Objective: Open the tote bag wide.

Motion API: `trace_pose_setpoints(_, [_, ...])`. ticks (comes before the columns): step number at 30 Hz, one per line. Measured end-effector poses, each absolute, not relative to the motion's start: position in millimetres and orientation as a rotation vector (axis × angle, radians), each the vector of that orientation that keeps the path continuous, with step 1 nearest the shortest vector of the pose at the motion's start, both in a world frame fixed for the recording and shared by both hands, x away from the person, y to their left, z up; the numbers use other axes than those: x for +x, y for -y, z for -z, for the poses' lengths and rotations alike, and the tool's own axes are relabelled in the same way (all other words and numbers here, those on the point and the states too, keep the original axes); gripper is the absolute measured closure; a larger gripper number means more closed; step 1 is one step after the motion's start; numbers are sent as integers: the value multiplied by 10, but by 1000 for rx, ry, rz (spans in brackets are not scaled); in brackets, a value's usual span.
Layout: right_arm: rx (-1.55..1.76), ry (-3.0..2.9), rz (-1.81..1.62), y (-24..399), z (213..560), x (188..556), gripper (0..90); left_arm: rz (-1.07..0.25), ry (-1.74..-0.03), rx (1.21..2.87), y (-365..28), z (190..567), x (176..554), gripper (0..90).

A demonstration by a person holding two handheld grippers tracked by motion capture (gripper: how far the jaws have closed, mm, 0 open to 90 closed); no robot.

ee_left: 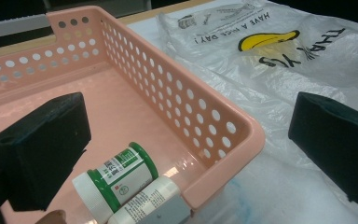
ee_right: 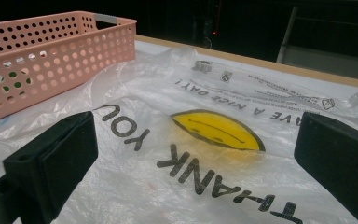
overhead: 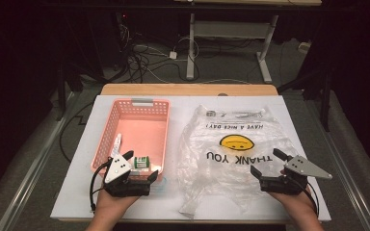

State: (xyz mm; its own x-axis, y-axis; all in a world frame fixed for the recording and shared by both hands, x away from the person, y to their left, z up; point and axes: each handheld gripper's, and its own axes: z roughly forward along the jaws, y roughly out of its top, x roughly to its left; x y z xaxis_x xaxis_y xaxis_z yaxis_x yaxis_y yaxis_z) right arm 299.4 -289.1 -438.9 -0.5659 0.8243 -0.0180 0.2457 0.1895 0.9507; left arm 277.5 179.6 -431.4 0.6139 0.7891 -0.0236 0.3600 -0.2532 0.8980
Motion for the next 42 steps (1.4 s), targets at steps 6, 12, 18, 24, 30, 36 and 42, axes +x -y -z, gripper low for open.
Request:
trace_pose_setpoints(6, [997,-1926,-1379,2901,4383,3000,0,-531,-914,1884,-1825,4292,2802,0])
trace_pose_setpoints(12, [1020,-1925,-1363,2961,4358,3013,0,-514,-916,1881,-1863,4272,2791,0])
trace_pose_setpoints(18, [1046,-1919,-1338,3062,4321,3014,0,-470,-922,1905,-1867,4270,2821,0])
trace_pose_setpoints(24, [1097,-1915,-1262,3259,4298,3000,0,-441,-901,1921,-1845,4220,2859,0])
trace_pose_setpoints(30, [1163,-1929,-1177,3495,4308,3005,44,-413,-890,1873,-1849,4239,2889,0])
trace_pose_setpoints(36, [1270,-1905,-1111,3776,4407,2954,120,-450,-881,1891,-1802,4230,2848,10])
trace_pose_setpoints(42, [1417,-1871,-1075,4036,4506,2903,258,-467,-897,1884,-1840,4219,2836,3])
